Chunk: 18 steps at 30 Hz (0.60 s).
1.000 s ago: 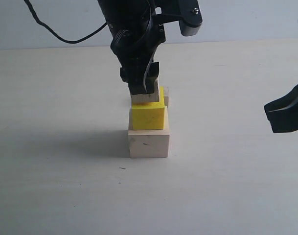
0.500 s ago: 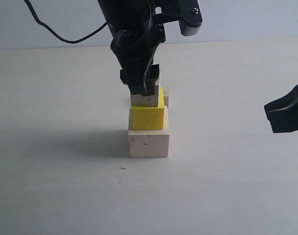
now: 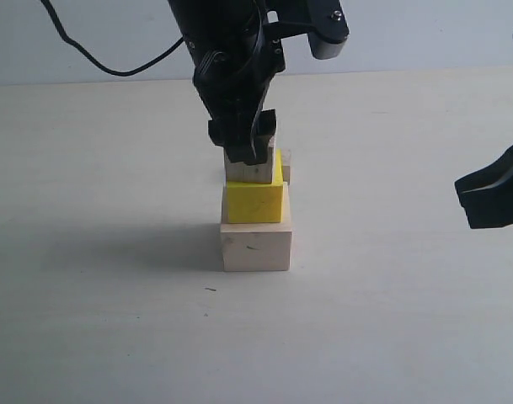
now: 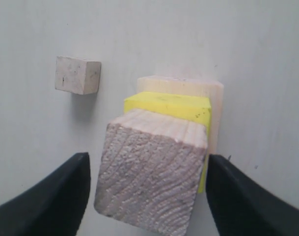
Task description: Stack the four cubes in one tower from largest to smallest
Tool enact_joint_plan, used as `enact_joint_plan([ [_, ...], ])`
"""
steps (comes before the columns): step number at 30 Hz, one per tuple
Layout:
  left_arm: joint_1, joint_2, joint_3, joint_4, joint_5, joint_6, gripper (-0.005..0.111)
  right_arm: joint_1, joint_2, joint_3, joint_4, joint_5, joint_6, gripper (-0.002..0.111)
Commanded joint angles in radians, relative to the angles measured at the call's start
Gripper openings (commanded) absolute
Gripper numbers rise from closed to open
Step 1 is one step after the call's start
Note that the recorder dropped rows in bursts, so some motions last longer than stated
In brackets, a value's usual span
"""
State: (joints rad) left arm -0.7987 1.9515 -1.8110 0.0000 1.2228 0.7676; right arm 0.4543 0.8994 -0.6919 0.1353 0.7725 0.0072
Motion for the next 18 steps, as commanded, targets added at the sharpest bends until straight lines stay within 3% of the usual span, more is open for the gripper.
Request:
enact_joint_plan([
  [1,0.0,-0.002,0.003,-0.014,-0.002,-0.017,0.066,-0.001,-0.004,0.003,0.0,0.0,-0.007,0.0],
  [18,0.0,-0.002,0.003,-0.014,-0.042,-0.051,0.066,-0.001,-0.004,0.003,0.0,0.001,-0.007,0.0],
])
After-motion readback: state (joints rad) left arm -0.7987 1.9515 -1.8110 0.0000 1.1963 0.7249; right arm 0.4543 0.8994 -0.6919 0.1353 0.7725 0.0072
